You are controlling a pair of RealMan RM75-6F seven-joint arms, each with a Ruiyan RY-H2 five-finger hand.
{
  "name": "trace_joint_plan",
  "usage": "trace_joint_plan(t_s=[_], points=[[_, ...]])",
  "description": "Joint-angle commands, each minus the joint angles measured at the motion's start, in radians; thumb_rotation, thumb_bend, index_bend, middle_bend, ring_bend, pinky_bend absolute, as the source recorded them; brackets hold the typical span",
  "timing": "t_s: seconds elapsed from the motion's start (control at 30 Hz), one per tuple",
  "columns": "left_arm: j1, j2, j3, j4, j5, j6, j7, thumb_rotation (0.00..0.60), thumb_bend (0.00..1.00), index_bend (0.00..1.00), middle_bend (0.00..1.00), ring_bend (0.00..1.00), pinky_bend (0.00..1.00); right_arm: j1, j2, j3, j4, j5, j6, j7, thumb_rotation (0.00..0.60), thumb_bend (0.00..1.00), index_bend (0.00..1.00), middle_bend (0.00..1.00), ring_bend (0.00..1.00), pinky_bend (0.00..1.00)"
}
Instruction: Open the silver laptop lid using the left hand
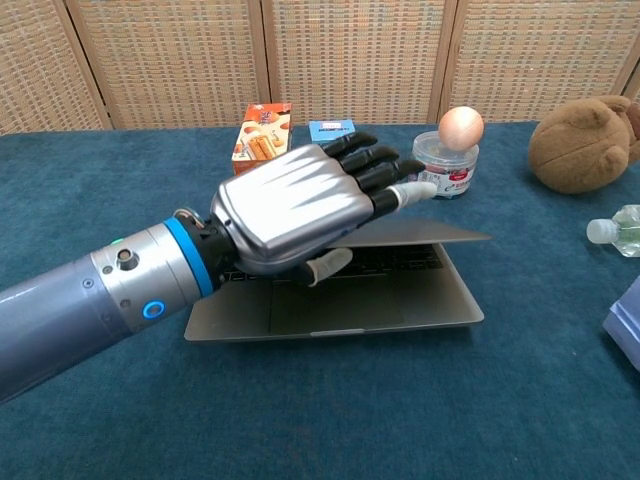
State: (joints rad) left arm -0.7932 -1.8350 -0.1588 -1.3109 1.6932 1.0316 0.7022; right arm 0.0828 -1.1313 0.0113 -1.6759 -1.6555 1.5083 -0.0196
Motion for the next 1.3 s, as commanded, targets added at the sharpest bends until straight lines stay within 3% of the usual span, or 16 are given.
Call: trace_joint_plan(t_s=[0.03,0.37,0.47,0.6,0.7,0.83,1.1,1.3], points=[[-0.011,0.0,-0.02,0.019,-0.031,-0.003,-0.004,0.6,0.51,0.0,0.0,0.0,0.0,0.002,-0.002,0.0,0.0,0.001,-0.004,-0.003,0.6,0.0,0.0,0.0,0.0,0.0],[-0.022,-0.054,-0.029,0.091,-0.107,-0.003,-0.048,0.6,0.51,0.0,0.0,0.0,0.0,0.009,0.004,-0.013,0.0,-0.032,-0.002,0.018,0.6,0.0,0.0,0.0,0.0,0.0],[-0.017,-0.048,-0.018,0.078,-0.114,0.002,-0.051,0.6,0.51,0.0,0.0,0.0,0.0,0.026,0.01,-0.018,0.016,-0.061,-0.011,0.043,0.6,0.03,0.07,0.03,0.0,0.03],[-0.018,-0.034,-0.008,0.061,-0.111,0.006,-0.048,0.6,0.51,0.0,0.0,0.0,0.0,0.081,0.026,-0.031,0.054,-0.137,-0.057,0.077,0.6,0.18,0.14,0.11,0.0,0.12],[-0.024,-0.026,-0.009,0.054,-0.12,0.001,-0.051,0.6,0.51,0.0,0.0,0.0,0.0,0.196,0.034,-0.058,0.11,-0.254,-0.165,0.166,0.6,0.34,0.19,0.16,0.04,0.17],[-0.034,-0.013,-0.012,0.048,-0.129,-0.008,-0.073,0.6,0.5,0.0,0.0,0.0,0.0,0.282,0.014,-0.072,0.155,-0.306,-0.232,0.246,0.6,0.53,0.22,0.19,0.08,0.22],[-0.05,0.023,-0.019,0.028,-0.129,-0.004,-0.097,0.6,0.5,0.0,0.0,0.0,0.0,0.363,-0.07,-0.088,0.208,-0.329,-0.321,0.244,0.6,0.75,0.23,0.2,0.09,0.22],[-0.054,0.046,-0.02,0.011,-0.146,-0.009,-0.106,0.6,0.5,0.0,0.0,0.0,0.0,0.411,-0.152,-0.108,0.253,-0.325,-0.375,0.287,0.6,0.86,0.23,0.2,0.09,0.22]])
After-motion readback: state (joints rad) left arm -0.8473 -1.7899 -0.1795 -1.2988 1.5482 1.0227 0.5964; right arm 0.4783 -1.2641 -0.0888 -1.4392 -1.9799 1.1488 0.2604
